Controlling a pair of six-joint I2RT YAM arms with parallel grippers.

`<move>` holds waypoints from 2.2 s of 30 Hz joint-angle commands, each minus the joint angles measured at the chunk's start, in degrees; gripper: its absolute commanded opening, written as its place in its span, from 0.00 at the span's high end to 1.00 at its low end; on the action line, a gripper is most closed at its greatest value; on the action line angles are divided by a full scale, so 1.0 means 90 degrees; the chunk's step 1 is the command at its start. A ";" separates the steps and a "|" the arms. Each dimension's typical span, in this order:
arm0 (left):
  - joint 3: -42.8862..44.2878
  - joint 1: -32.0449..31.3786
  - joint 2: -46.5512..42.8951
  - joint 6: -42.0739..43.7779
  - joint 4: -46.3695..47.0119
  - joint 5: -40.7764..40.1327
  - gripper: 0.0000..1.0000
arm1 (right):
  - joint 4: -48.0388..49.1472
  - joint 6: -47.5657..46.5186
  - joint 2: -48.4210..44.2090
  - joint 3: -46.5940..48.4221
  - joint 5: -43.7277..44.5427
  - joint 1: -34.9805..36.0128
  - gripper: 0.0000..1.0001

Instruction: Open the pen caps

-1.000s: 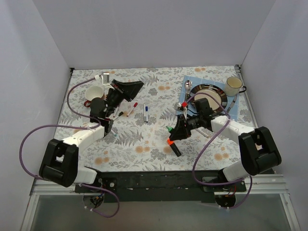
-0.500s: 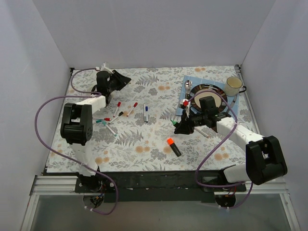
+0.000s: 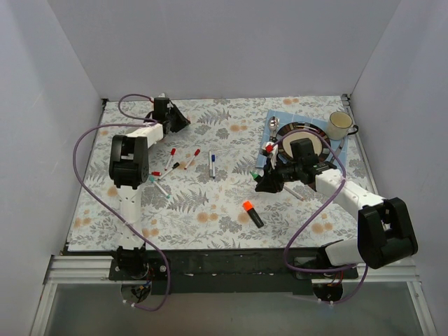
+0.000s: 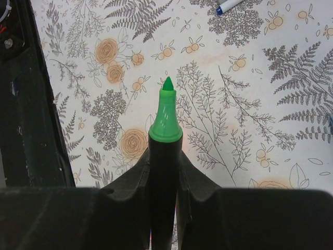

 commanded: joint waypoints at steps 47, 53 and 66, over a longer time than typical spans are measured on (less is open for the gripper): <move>-0.7061 -0.0318 -0.9666 0.0233 -0.0217 0.0855 0.02 | -0.1339 -0.1370 0.0735 0.0050 0.4041 -0.0594 0.76; -0.7326 -0.0318 -0.9949 -0.0119 -0.0197 0.1040 0.02 | -0.1339 -0.1380 0.0765 0.0040 0.4080 -0.0594 0.64; -0.7473 -0.0425 -1.0057 -0.0724 -0.0265 0.1841 0.02 | -0.1398 -0.1428 0.0346 0.0060 0.4080 -0.0623 0.53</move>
